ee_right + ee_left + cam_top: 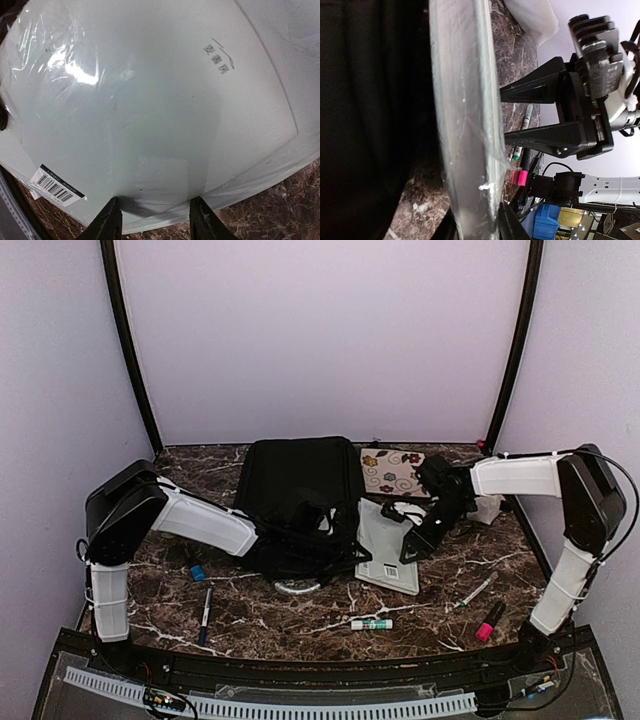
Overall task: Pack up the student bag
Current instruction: Move the book to the center of the board, then pass from the left arm to the right
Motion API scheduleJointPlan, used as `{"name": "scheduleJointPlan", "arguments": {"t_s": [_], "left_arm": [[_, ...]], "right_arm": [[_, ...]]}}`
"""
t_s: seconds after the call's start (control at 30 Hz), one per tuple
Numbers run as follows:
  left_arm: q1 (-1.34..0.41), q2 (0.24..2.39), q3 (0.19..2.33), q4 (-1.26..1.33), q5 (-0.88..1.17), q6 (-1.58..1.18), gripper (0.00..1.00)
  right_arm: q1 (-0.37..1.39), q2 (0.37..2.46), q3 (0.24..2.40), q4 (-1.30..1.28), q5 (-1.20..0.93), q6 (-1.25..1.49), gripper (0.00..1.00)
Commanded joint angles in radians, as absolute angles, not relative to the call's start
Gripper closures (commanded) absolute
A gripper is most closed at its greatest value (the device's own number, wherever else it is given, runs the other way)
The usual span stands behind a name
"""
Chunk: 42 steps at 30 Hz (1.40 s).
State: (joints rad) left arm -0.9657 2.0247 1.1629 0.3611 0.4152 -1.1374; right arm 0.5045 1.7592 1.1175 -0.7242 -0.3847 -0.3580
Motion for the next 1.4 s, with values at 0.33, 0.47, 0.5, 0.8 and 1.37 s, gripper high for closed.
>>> {"name": "scheduleJointPlan", "arguments": {"t_s": [0.33,0.47,0.5,0.8,1.37], "left_arm": [[-0.970,1.881,1.213,0.440,0.463,-0.970,1.00],[-0.937,1.804,1.210,0.324,0.489,-0.840,1.00],[-0.923,1.776,1.202,0.307,0.498,-0.811,1.00],[-0.895,1.564,1.194,0.079,0.399,-0.637,1.00],[-0.889,1.408,1.030,0.422,0.204,-0.842,1.00]], "right_arm": [[0.374,1.426,1.082,-0.807,-0.351,-0.344,0.48],[0.329,1.328,1.032,-0.713,-0.226,-0.315,0.41],[0.318,1.307,1.025,-0.698,-0.210,-0.316,0.40],[0.296,1.286,1.110,-0.688,-0.411,-0.292,0.35],[0.294,1.460,1.180,-0.636,-0.981,-0.175,0.32]]}}
